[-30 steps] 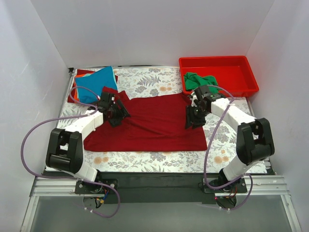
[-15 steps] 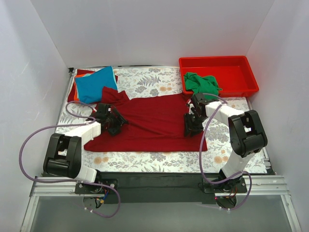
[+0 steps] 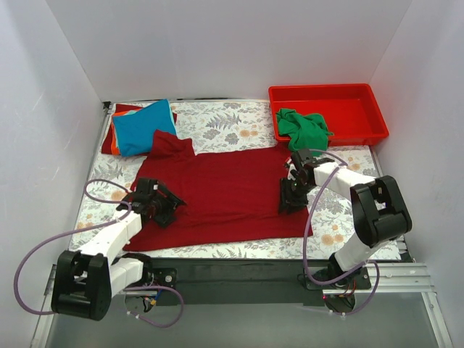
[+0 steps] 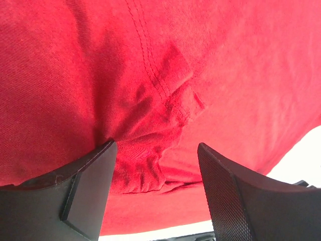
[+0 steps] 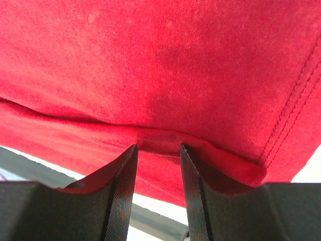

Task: Fold and stack the t-shirts
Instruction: Fold the tshirt

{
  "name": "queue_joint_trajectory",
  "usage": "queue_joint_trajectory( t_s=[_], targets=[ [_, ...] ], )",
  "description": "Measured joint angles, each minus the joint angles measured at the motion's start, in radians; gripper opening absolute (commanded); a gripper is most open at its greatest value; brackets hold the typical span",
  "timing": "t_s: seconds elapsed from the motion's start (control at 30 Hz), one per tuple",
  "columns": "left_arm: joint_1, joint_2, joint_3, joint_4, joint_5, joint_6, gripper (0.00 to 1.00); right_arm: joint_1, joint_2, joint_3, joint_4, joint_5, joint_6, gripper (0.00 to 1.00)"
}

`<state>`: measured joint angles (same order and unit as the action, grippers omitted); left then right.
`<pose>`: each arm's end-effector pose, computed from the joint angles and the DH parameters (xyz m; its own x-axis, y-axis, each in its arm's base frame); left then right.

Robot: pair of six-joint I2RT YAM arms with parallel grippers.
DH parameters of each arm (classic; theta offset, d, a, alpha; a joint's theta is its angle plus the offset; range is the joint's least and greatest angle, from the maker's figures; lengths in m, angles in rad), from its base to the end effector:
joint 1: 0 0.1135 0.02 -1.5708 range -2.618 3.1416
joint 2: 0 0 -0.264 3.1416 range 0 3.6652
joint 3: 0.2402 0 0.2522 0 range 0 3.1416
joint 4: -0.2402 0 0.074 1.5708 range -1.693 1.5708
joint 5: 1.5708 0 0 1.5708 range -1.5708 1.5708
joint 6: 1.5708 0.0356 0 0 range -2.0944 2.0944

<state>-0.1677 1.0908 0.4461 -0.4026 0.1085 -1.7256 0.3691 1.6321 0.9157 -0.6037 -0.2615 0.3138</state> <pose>0.1814 -0.0346 0.1537 -0.0850 -0.9818 0.1697 -0.8775 -0.0069 -0.4795 0.2645 0.1122 0.1564 -0.9854 -0.0615 -0.1587 -0.1095 0.9428 0.3148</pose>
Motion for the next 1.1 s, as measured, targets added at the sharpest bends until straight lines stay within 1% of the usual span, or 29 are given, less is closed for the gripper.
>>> queue_joint_trajectory(
  t_s=[0.17, 0.3, 0.43, 0.53, 0.67, 0.8, 0.9, 1.1],
  targets=[
    [0.000, -0.070, -0.023, -0.069, -0.003, -0.027, 0.65, 0.015, -0.077, -0.089, -0.022, -0.019, 0.029, 0.47],
    [0.000, -0.056, -0.006, -0.100, -0.008, -0.025, 0.66, 0.032, -0.118, -0.133, -0.042, -0.028, 0.044, 0.48],
    [0.000, -0.011, 0.039, -0.135, -0.032, 0.000, 0.65, 0.044, -0.130, -0.140, -0.076, -0.016, 0.050, 0.48],
    [0.000, 0.015, 0.093, -0.180, -0.077, 0.033, 0.65, 0.045, -0.130, -0.105, -0.136, 0.020, 0.049, 0.48],
    [0.000, 0.043, 0.208, -0.212, -0.119, 0.080, 0.65, 0.045, -0.130, 0.011, -0.202, 0.058, 0.047, 0.48],
    [0.000, 0.071, 0.301, -0.203, -0.132, 0.122, 0.65, 0.045, -0.123, 0.127, -0.216, 0.087, 0.040, 0.48],
    [0.000, 0.092, 0.316, -0.179, -0.130, 0.150, 0.65, 0.045, -0.099, 0.156, -0.214, 0.106, 0.029, 0.49],
    [0.000, 0.170, 0.315, -0.127, -0.108, 0.203, 0.65, 0.045, -0.056, 0.145, -0.214, 0.157, 0.021, 0.49]
  ],
)
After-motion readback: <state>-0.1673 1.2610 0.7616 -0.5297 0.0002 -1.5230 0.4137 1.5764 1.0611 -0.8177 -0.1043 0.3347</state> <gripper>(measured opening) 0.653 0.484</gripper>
